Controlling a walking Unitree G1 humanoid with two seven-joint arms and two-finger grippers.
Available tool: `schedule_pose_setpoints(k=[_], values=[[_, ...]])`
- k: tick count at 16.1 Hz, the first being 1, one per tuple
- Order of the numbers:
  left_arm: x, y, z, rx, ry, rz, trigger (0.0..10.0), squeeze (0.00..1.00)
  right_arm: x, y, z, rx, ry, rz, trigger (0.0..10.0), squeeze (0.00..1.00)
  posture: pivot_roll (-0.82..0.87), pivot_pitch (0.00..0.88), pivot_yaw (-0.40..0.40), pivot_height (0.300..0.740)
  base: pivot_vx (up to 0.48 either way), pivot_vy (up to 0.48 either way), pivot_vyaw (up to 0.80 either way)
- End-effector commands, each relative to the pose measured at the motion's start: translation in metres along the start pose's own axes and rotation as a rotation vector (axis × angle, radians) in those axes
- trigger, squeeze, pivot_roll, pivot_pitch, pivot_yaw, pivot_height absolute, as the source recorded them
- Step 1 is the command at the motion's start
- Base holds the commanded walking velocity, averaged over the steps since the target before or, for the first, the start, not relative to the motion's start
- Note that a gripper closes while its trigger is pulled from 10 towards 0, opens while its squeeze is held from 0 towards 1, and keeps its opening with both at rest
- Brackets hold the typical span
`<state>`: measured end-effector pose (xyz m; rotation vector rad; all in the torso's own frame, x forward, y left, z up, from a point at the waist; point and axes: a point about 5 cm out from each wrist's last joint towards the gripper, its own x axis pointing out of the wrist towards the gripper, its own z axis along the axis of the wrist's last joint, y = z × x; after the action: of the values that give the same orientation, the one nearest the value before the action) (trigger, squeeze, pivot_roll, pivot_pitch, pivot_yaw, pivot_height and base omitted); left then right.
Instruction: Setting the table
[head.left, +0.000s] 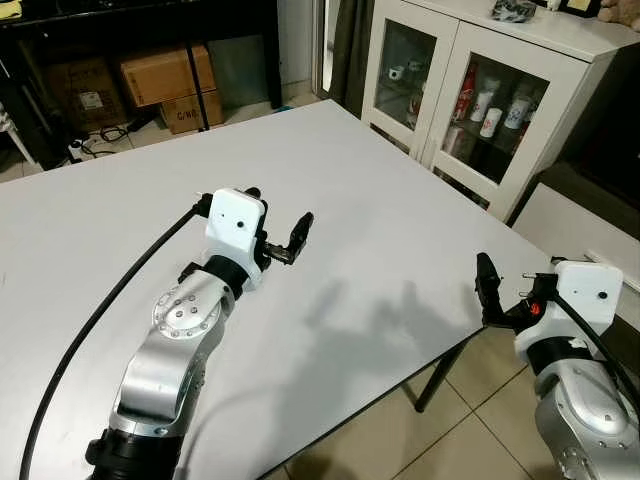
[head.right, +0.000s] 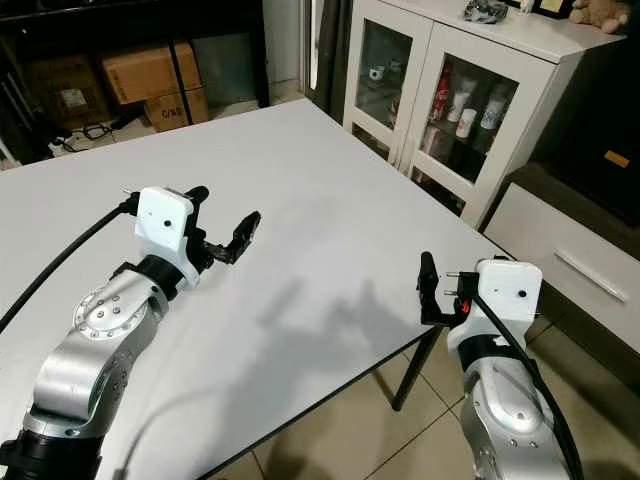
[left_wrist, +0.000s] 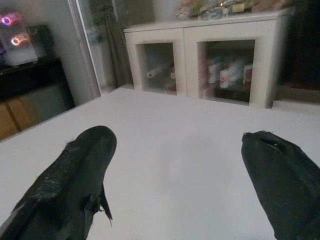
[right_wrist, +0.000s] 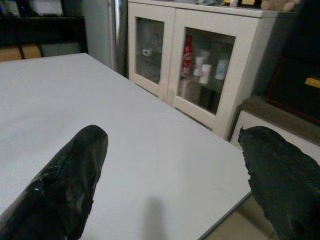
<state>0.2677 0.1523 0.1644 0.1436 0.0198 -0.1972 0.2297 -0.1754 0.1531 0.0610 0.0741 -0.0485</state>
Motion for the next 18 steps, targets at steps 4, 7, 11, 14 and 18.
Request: schedule_pose_setpoints(k=[4,7,11,14,18], values=[[-0.024,0.038,-0.029,0.066,0.198,0.305,10.0,0.0,0.016,0.014,-0.012,0.096,0.072,0.104,10.0,0.0,0.07,0.0,-0.067,0.74,0.0,0.0,0.0],[-0.028,0.041,-0.024,0.084,0.198,0.318,10.0,0.16,0.02,0.018,-0.016,0.065,0.077,0.153,10.0,0.0,0.09,0.0,-0.082,0.74,0.0,0.0,0.0],[-0.02,0.041,-0.013,0.085,0.152,0.273,10.0,1.0,0.016,0.02,-0.014,0.207,0.036,0.189,10.0,1.0,0.09,0.0,-0.055,0.74,0.0,0.0,0.0],[-0.013,0.04,-0.005,0.075,0.097,0.259,10.0,1.0,0.015,0.023,-0.007,0.035,-0.023,0.212,10.0,1.0,0.08,0.0,-0.026,0.74,0.0,0.0,0.8],[-0.011,0.039,-0.004,0.137,0.059,0.253,10.0,1.0,0.015,0.025,-0.006,-0.011,-0.049,0.21,10.0,1.0,0.07,0.0,-0.014,0.74,0.0,0.0,0.8]])
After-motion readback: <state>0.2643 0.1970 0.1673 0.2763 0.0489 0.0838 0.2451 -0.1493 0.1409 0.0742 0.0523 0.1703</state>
